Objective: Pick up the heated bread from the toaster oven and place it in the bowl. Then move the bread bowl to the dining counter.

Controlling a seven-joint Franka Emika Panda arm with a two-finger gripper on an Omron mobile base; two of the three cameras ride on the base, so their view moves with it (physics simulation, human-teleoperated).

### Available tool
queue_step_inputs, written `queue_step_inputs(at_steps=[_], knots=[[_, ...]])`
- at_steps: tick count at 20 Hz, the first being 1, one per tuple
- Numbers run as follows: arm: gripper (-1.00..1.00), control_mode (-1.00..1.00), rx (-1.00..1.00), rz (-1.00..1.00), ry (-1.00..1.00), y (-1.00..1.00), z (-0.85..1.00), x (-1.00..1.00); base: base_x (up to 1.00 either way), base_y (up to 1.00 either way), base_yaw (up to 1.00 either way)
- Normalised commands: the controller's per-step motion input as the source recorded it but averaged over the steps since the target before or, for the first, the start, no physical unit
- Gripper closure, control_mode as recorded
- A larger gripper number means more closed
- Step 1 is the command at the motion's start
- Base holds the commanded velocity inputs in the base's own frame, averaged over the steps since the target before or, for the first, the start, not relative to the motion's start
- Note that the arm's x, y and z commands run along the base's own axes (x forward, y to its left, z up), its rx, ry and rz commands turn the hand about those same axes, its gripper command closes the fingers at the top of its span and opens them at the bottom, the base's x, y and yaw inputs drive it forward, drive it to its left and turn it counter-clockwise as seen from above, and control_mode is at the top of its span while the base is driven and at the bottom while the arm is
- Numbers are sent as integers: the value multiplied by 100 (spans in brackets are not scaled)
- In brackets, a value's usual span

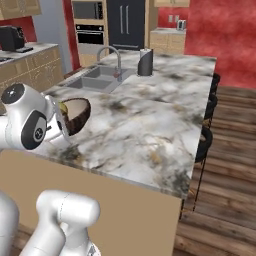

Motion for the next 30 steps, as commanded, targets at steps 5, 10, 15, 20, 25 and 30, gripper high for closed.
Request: queue_step_inputs(at_steps=[5, 10, 15, 20, 25, 30], knots=[[100, -100, 0, 14, 0, 0, 0, 17, 4, 0, 3], [100, -100, 0, 27, 3, 0, 0, 46, 0, 0, 0], [100, -100, 0, 14, 8, 15, -4, 78, 0, 0, 0], [100, -100, 0, 8, 10, 37, -23, 87, 0, 0, 0], [100, -100, -1, 4, 14, 58, -38, 99, 0, 0, 0], [100, -100, -3, 4, 8, 63, -32, 92, 0, 0, 0]])
